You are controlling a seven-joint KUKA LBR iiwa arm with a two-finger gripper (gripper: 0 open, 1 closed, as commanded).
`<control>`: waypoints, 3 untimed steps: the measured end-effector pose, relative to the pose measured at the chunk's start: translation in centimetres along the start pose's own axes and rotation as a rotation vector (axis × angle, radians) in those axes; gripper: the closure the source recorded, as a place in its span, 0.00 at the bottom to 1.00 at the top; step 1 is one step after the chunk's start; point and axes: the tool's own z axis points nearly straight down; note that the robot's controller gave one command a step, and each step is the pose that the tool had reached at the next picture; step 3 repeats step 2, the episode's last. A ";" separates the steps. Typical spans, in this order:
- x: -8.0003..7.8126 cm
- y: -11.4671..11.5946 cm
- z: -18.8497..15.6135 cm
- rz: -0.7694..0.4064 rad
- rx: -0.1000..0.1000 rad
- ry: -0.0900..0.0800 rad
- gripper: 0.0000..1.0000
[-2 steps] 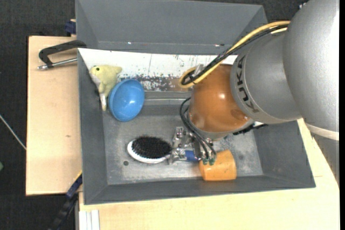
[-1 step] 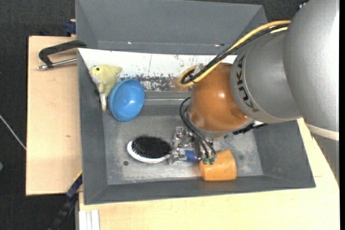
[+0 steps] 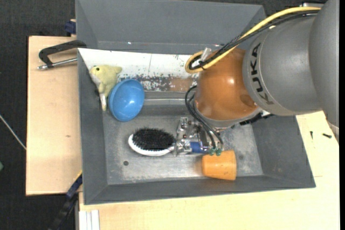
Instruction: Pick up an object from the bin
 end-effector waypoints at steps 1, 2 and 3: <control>-0.2 0.1 -5.1 -0.001 0.000 -0.001 1.00; -0.3 0.1 -5.4 -0.001 0.001 0.004 1.00; -0.3 0.1 -5.4 -0.001 0.001 0.004 1.00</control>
Offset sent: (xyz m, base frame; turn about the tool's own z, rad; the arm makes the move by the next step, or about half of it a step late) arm 0.0001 -0.0001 0.0478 0.0000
